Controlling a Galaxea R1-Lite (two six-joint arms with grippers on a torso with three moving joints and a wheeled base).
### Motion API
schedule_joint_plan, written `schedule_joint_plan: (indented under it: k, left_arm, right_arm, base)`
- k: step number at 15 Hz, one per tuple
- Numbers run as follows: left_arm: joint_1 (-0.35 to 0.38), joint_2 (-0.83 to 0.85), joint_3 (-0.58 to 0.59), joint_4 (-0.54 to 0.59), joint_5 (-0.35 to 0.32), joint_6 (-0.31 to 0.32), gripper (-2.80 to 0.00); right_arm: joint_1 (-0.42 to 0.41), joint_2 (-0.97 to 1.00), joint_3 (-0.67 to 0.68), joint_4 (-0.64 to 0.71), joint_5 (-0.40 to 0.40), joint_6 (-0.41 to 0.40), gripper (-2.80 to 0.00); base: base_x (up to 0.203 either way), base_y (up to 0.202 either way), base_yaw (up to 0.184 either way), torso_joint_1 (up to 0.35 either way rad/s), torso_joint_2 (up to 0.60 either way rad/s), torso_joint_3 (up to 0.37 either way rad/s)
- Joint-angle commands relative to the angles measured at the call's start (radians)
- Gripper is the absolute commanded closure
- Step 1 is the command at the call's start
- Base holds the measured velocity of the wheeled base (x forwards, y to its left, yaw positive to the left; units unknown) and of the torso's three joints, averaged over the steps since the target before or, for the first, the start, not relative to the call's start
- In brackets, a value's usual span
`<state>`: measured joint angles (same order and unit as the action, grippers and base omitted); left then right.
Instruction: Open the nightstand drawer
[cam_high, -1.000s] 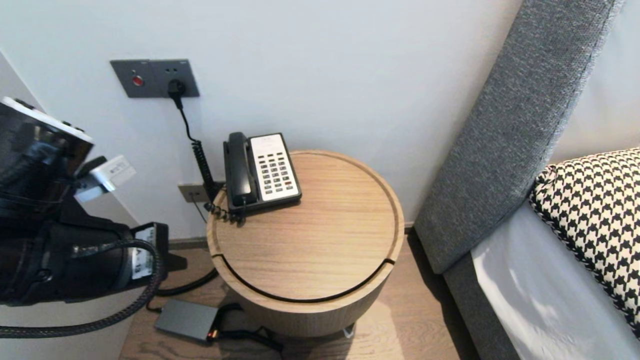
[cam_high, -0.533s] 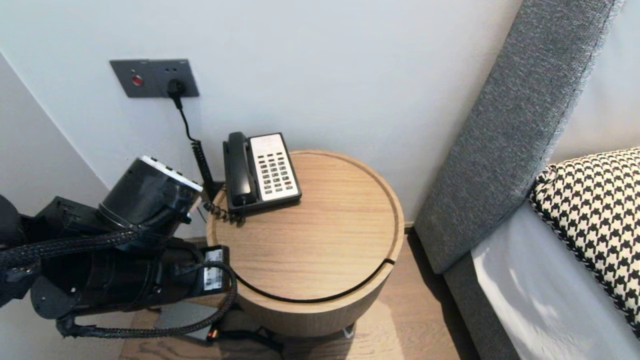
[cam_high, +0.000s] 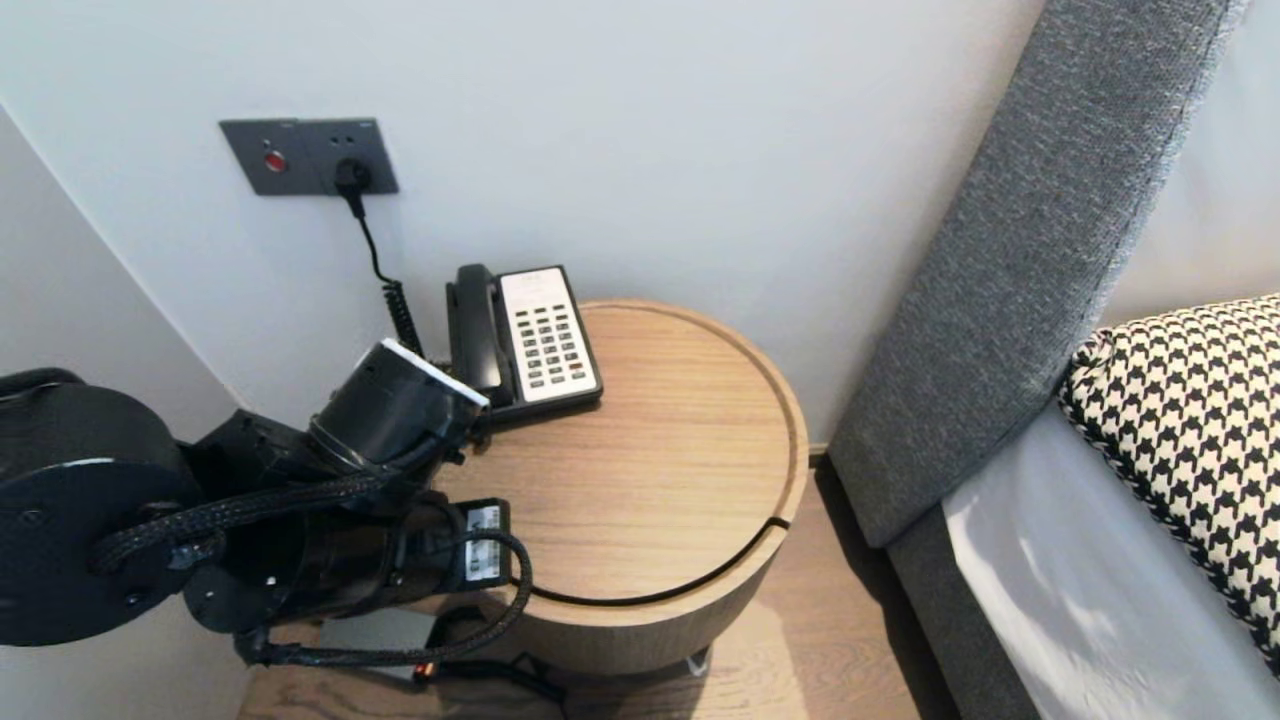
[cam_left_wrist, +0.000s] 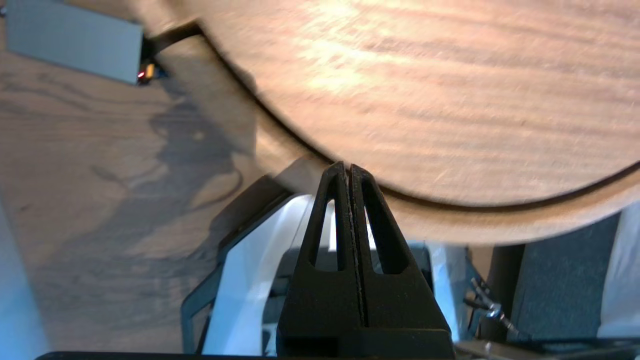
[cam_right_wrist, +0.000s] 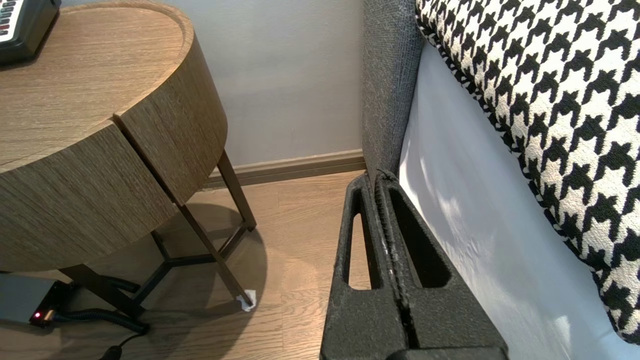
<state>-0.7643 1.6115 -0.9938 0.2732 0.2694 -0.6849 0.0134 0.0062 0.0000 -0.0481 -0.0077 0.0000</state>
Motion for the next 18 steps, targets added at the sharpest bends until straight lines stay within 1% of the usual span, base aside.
schedule_joint_plan:
  k: [1, 3, 8, 15, 18]
  left_arm:
    - [-0.015, 0.04, -0.004, -0.013, 0.008, -0.011, 0.0]
    - [-0.035, 0.062, 0.0, -0.015, 0.033, -0.015, 0.0]
    - [-0.04, 0.064, 0.022, -0.015, 0.033, -0.018, 0.0]
    - [-0.073, 0.053, 0.036, -0.013, 0.04, -0.018, 0.0]
    - [-0.093, 0.045, 0.069, -0.014, 0.042, -0.03, 0.0]
  right_arm:
    - [0.0, 0.001, 0.026, -0.001, 0.0, 0.0, 0.0]
    - [0.0, 0.001, 0.026, -0.001, 0.0, 0.0, 0.0]
    - [0.0, 0.001, 0.026, -0.001, 0.0, 0.0, 0.0]
    - [0.0, 0.001, 0.026, -0.001, 0.0, 0.0, 0.0]
    - [0.0, 0.001, 0.026, -0.001, 0.0, 0.0, 0.0]
  base:
    - [0.0, 0.0, 0.0, 0.0, 0.0, 0.0]
    - [0.0, 0.0, 0.0, 0.0, 0.0, 0.0]
    - [0.0, 0.0, 0.0, 0.0, 0.0, 0.0]
    - [0.0, 0.0, 0.0, 0.0, 0.0, 0.0]
    - [0.0, 0.0, 0.0, 0.0, 0.0, 0.0]
